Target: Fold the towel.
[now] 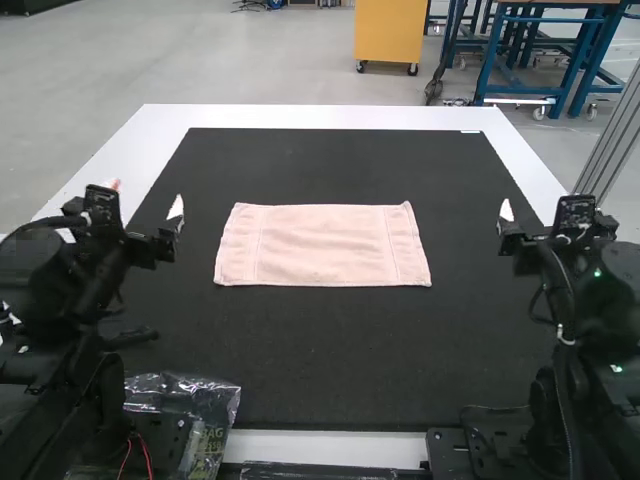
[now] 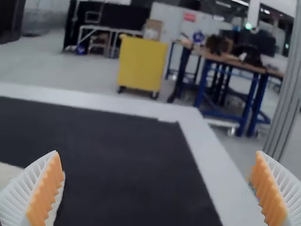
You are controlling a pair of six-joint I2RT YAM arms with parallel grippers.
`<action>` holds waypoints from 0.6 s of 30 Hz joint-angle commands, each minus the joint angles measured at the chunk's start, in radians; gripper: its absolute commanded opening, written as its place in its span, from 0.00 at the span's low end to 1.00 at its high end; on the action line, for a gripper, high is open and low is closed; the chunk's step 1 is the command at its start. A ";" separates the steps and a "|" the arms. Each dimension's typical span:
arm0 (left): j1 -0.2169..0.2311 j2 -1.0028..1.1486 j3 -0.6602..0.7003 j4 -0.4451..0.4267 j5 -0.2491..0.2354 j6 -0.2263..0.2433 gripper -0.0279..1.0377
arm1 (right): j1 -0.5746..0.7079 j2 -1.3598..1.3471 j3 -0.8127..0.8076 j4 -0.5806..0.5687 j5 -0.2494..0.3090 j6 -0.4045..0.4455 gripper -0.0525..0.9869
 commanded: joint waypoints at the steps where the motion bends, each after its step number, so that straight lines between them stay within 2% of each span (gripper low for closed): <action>1: 0.011 -0.006 0.001 0.081 -0.057 0.008 0.92 | -0.013 -0.010 -0.004 0.074 0.032 -0.153 0.92; 2: 0.011 -0.006 0.015 0.093 -0.053 0.008 0.92 | -0.013 -0.010 0.005 0.112 0.027 -0.172 0.92; 4: 0.009 -0.002 0.085 0.081 -0.017 -0.007 0.93 | -0.018 -0.004 0.083 0.117 -0.019 -0.170 0.92; 6: 0.002 0.025 0.177 0.059 -0.010 -0.013 0.93 | -0.018 0.024 0.189 0.080 -0.088 -0.097 0.92; 7: -0.001 0.065 0.231 0.048 -0.010 -0.016 0.93 | -0.018 0.055 0.234 0.078 -0.102 -0.071 0.92; 8: -0.006 0.125 0.291 0.032 -0.008 -0.042 0.93 | -0.018 0.107 0.278 0.080 -0.099 -0.054 0.92; 10: -0.015 0.286 0.407 0.022 -0.001 -0.136 0.92 | -0.018 0.250 0.372 0.080 -0.088 -0.005 0.92; 13: -0.003 0.513 0.562 0.032 -0.031 -0.210 0.92 | -0.018 0.489 0.511 0.046 -0.079 0.077 0.92; 16: 0.023 0.683 0.639 0.065 -0.073 -0.208 0.90 | -0.018 0.665 0.611 -0.031 -0.097 0.152 0.92; 18: 0.039 0.749 0.647 0.099 -0.087 -0.193 0.88 | -0.019 0.751 0.643 -0.069 -0.146 0.201 0.92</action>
